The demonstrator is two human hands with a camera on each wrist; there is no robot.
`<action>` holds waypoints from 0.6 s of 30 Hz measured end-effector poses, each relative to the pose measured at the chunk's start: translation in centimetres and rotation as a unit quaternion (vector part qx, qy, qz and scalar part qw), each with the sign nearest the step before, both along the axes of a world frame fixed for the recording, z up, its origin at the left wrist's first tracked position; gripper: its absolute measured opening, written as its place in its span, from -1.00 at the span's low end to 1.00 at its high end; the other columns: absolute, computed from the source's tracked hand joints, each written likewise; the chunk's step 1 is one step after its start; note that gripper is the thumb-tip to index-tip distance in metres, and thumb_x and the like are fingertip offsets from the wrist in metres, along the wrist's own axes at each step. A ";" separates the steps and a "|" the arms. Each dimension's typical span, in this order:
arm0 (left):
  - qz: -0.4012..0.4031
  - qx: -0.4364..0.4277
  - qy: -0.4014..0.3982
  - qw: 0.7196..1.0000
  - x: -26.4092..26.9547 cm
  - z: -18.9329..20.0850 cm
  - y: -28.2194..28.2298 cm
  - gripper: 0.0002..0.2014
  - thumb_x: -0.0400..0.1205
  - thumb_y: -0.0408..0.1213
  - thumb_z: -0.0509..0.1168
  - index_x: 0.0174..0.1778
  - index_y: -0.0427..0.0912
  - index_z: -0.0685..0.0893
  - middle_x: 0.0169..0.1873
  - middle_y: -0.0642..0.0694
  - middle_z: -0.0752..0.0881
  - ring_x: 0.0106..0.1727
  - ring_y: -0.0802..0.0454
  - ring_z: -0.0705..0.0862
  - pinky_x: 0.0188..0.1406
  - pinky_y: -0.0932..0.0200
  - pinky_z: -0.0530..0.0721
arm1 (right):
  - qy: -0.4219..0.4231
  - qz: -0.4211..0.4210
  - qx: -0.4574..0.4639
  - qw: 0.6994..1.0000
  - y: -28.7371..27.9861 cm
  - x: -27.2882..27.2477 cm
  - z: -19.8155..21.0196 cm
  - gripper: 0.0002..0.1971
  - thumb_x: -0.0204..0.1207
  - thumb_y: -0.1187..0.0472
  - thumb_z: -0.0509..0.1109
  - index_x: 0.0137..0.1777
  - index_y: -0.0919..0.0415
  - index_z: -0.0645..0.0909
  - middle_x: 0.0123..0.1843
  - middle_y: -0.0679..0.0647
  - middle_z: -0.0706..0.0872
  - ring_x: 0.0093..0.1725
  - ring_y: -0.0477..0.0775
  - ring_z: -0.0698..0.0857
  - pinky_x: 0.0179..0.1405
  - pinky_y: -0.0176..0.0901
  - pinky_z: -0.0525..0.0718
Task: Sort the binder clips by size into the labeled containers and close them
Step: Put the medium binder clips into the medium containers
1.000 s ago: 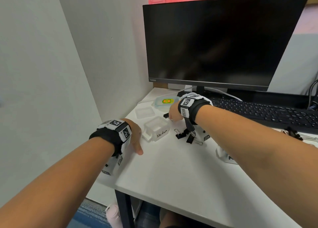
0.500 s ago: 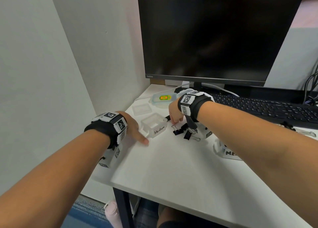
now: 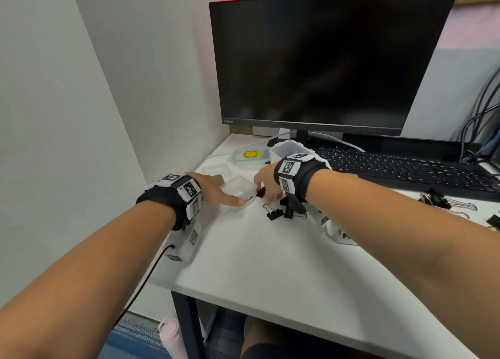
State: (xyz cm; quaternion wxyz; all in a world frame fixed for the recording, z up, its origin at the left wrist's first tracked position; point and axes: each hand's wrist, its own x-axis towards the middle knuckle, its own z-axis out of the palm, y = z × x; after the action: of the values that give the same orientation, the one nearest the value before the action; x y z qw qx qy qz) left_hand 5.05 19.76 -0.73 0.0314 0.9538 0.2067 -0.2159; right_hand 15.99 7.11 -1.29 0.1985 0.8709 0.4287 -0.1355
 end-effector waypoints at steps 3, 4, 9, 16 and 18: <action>-0.007 -0.011 -0.006 1.000 0.0 0.1 -0.1 -0.20 0.47 0.40 0.24 0.53 0.03 0.28 0.32 -0.04 0.54 0.34 -0.04 0.53 0.17 0.15 0.42 | 0.007 0.005 0.012 1.000 -0.3 -0.3 -0.4 -0.61 0.51 0.20 0.46 0.32 0.25 0.61 0.08 0.07 0.70 -0.41 -0.09 0.50 -0.42 -0.39 0.55; -0.009 -0.020 -0.002 1.000 0.0 0.1 0.0 -0.24 0.46 0.36 0.28 0.50 0.03 0.32 0.23 -0.03 0.56 0.30 -0.02 0.55 0.17 0.15 0.45 | 0.013 0.003 0.019 1.000 -0.3 -0.4 -0.6 -0.63 0.48 0.21 0.48 0.29 0.24 0.63 0.10 0.07 0.72 -0.45 -0.14 0.48 -0.53 -0.41 0.50; 0.003 -0.091 0.020 0.996 -0.4 0.3 0.5 -0.33 0.42 0.12 0.48 0.44 0.14 0.41 0.29 -0.07 0.57 0.25 -0.02 0.58 -0.27 0.20 0.53 | -0.002 -0.021 0.024 0.999 -0.1 -0.7 -0.9 -0.71 0.33 0.11 0.58 0.04 0.17 0.77 -0.35 -0.07 0.65 -0.30 0.01 0.66 -0.16 -0.22 0.69; -0.018 -0.126 0.018 0.992 -0.9 0.4 0.5 -0.42 0.53 -0.08 0.46 0.44 -0.02 0.42 0.12 0.01 0.51 0.11 0.05 0.50 -0.39 0.26 0.39 | 0.011 -0.060 0.031 0.998 0.2 -0.1 -0.3 -0.80 0.23 0.17 0.60 -0.18 0.23 0.76 -0.32 0.05 0.75 -0.30 0.16 0.73 -0.22 -0.16 0.75; -0.021 -0.123 0.013 0.992 -0.9 0.3 0.5 -0.45 0.54 -0.07 0.45 0.42 -0.05 0.44 0.10 0.03 0.50 0.10 0.06 0.49 -0.37 0.28 0.38 | 0.034 -0.069 0.053 0.996 -0.3 -0.9 1.0 -0.87 0.34 0.25 0.55 -0.12 0.21 0.73 -0.35 0.02 0.65 -0.31 0.10 0.64 -0.41 -0.28 0.60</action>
State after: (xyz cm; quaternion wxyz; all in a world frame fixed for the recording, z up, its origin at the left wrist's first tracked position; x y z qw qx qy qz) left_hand 4.11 20.25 -0.44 0.1412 0.9438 0.1590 -0.2531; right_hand 15.12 6.85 -0.34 0.1273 0.9025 0.3809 -0.1554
